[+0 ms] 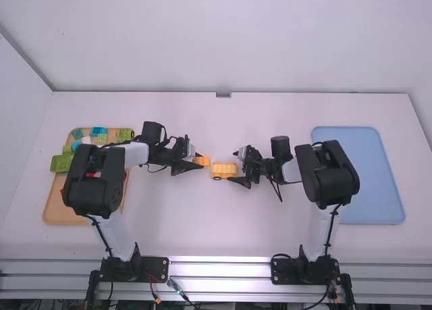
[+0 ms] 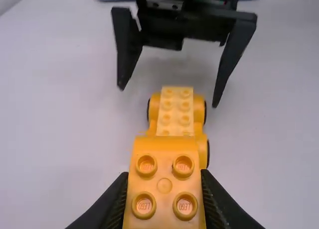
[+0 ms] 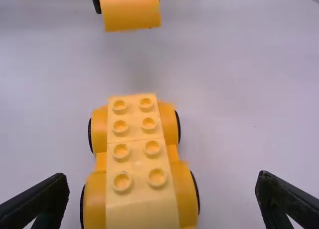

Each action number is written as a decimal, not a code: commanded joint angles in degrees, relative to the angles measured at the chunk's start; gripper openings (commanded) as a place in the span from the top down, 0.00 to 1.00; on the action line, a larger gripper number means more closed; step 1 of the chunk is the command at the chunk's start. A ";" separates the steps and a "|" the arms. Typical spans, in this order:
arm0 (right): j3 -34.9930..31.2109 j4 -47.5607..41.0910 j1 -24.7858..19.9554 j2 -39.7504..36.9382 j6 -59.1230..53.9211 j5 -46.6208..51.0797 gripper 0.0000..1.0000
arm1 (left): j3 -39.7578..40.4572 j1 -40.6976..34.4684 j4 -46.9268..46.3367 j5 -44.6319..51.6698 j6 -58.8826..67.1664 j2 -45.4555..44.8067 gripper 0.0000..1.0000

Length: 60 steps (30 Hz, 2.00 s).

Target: Assemble lego blocks to make yellow taxi

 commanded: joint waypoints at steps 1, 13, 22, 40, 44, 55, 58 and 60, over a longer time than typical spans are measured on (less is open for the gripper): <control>1.68 -0.09 0.85 3.13 -0.85 -2.19 0.01 | 0.63 -2.58 0.50 2.43 -0.24 -0.79 0.88; 8.02 -0.07 1.46 9.81 -0.87 -8.37 0.05 | 0.63 -8.15 10.25 -2.23 -10.69 1.14 0.93; 8.24 -0.39 1.53 9.81 -0.87 -8.13 0.35 | 0.63 -8.59 13.18 -0.02 -10.69 5.01 0.92; 8.20 -1.84 2.36 9.81 -0.87 -6.05 0.44 | 0.63 -11.96 18.25 -4.44 -16.63 6.47 0.97; 8.20 -1.86 2.67 9.81 -0.83 -5.31 0.44 | 0.63 -11.82 17.68 -5.86 -17.03 6.49 0.98; 8.17 -2.95 2.97 9.81 -0.85 -3.41 0.43 | 0.63 -11.85 18.08 -9.31 -19.63 7.54 0.98; 8.24 -3.08 2.95 9.81 -0.87 -3.43 0.44 | 0.61 -11.85 17.27 -11.41 -19.56 7.80 0.98; 8.24 -3.13 2.82 9.81 -0.83 -3.41 0.43 | 0.61 -11.82 17.05 -12.85 -19.71 8.04 0.98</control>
